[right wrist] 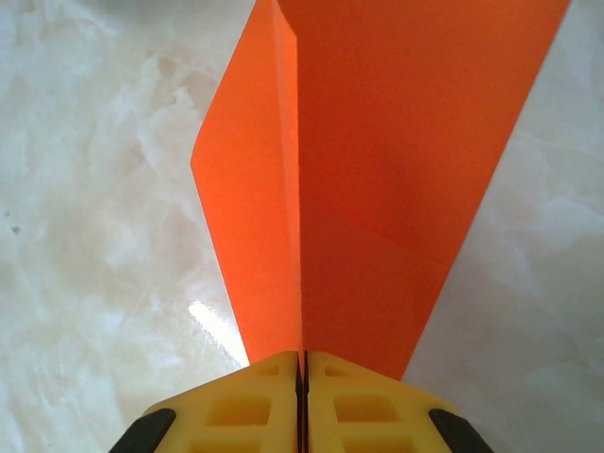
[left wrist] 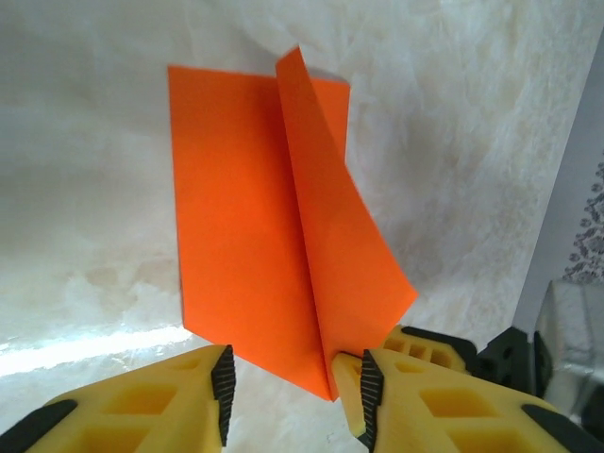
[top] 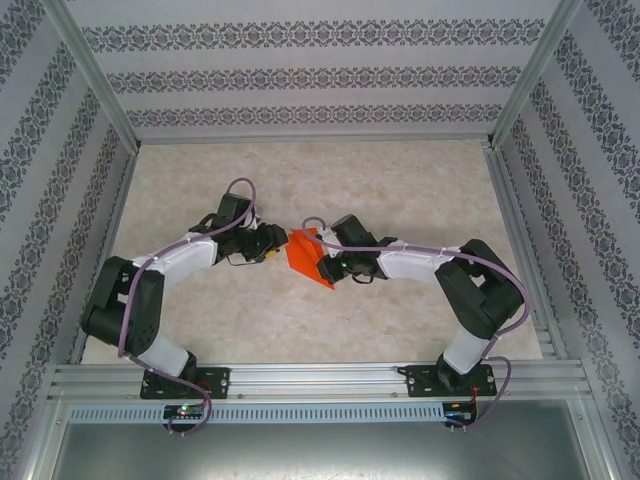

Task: Fold a paper plane with a square sheet of paper (fold left side to right side)
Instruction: Fourth fold the wing at the center of the table.

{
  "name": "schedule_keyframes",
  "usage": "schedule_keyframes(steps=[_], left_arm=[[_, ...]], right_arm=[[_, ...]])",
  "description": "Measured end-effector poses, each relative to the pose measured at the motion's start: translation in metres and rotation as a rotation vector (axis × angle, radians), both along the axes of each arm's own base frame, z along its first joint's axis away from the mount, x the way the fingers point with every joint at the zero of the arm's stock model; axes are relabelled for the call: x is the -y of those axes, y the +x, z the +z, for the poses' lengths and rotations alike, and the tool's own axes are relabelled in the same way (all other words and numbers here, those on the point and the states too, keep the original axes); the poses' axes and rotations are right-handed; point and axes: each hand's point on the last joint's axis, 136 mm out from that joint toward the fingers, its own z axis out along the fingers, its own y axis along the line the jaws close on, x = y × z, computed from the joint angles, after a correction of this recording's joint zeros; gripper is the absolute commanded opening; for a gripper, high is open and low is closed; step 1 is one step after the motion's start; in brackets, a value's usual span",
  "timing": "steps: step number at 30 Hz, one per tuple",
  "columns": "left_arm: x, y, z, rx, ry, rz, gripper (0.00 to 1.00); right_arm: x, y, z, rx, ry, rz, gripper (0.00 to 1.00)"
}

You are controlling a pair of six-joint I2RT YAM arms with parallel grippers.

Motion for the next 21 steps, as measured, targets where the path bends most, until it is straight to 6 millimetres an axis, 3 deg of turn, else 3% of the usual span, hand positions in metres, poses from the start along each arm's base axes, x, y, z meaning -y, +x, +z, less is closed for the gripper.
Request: schedule_keyframes(steps=[8,21], left_arm=[[0.031,-0.008,-0.033,-0.063,-0.005,-0.071,0.42],[0.053,0.01,-0.044,-0.075,-0.012,-0.085,0.43]], right_arm=[[-0.005,-0.002,-0.004,-0.066,0.062,-0.002,0.08],[-0.005,-0.002,-0.009,-0.119,0.103,-0.012,0.07]])
